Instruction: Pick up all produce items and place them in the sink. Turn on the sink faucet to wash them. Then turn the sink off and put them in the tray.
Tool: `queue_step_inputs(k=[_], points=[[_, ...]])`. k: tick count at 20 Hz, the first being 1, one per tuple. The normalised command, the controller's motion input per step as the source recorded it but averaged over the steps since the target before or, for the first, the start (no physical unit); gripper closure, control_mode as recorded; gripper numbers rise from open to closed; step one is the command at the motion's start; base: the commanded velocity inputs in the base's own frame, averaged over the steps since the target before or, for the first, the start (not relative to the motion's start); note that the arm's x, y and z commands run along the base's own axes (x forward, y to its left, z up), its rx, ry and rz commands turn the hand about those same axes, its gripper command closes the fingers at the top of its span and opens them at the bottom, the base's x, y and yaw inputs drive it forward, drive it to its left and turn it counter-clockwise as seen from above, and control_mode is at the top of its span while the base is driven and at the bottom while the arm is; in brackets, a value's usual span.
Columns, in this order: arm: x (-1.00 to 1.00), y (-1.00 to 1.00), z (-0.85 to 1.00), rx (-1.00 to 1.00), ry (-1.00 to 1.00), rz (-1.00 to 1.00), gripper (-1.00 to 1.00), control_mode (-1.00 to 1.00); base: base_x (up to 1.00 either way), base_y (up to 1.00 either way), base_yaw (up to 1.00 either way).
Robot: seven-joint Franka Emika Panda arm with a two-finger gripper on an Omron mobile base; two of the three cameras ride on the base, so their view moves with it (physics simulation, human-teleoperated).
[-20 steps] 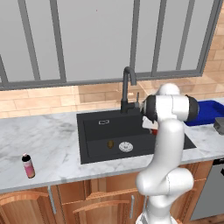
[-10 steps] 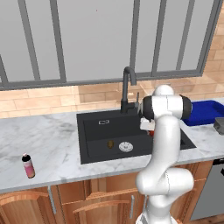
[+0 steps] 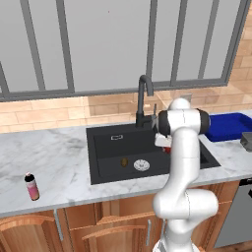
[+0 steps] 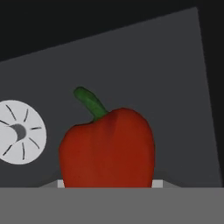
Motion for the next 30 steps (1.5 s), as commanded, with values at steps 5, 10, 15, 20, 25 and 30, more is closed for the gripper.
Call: queue_step_inputs(k=[5, 10, 15, 20, 25, 30], points=[[0.27, 0.0, -0.31, 0.0, 0.0, 0.05, 1.0, -1.0, 0.0, 0.0, 0.0], [0.17, 0.02, -0.37, 0.0, -0.02, 0.04, 1.0, -1.0, 0.0, 0.0, 0.0], [0.08, 0.01, -0.39, 0.0, -0.05, 0.03, 1.0, -1.0, 0.0, 0.0, 0.0], [0.07, 0.01, -0.41, 0.0, -0.02, 0.03, 1.0, -1.0, 0.0, 0.0, 0.0], [0.0, 0.01, -0.34, 0.0, -0.02, 0.02, 1.0, -1.0, 0.0, 0.0, 0.0], [0.0, 0.06, -0.16, 0.0, -0.03, 0.01, -1.0, -1.0, 0.0, 0.0, 0.0]])
